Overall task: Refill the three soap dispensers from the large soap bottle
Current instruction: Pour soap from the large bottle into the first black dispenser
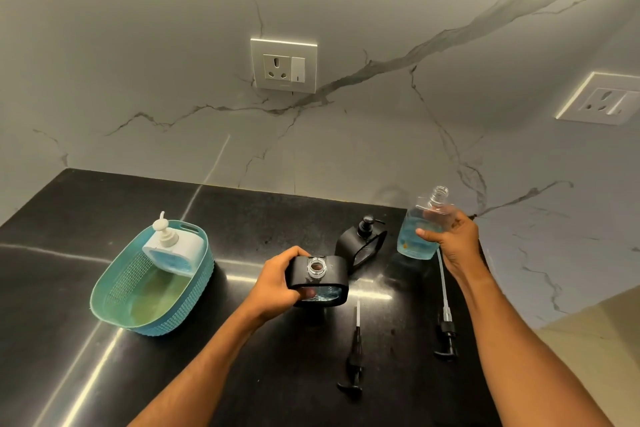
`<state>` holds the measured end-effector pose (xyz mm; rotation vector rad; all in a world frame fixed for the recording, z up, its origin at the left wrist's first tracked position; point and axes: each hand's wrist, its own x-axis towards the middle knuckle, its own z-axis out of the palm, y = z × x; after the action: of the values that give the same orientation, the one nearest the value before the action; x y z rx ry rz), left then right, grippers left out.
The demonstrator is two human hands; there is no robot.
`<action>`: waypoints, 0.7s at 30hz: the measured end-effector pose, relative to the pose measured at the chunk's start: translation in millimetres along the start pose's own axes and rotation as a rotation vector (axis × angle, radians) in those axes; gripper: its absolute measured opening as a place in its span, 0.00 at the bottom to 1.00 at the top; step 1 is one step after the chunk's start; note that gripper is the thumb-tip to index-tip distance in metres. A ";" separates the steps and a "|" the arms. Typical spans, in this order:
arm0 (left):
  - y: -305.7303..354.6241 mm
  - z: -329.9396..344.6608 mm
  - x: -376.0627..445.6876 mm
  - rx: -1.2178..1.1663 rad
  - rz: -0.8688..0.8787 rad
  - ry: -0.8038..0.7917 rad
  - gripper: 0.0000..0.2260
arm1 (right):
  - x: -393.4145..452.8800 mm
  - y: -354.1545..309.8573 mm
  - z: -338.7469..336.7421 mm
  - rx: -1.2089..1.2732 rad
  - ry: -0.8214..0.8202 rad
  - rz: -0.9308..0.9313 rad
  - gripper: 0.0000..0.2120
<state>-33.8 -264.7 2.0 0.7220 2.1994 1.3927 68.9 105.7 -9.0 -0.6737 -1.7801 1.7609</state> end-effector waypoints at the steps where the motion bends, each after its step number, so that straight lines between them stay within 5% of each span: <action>1: 0.0 0.5 1.4 0.002 0.002 -0.008 0.21 | 3.0 2.8 0.4 -0.003 0.000 0.012 0.30; 21: -1.8 8.3 13.1 -0.001 0.017 -0.018 0.20 | 22.2 22.8 0.9 -0.002 -0.101 0.106 0.32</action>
<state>-39.1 -251.4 -4.1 0.7511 2.1835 1.3902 51.6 120.6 -31.1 -0.7029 -1.8440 1.8939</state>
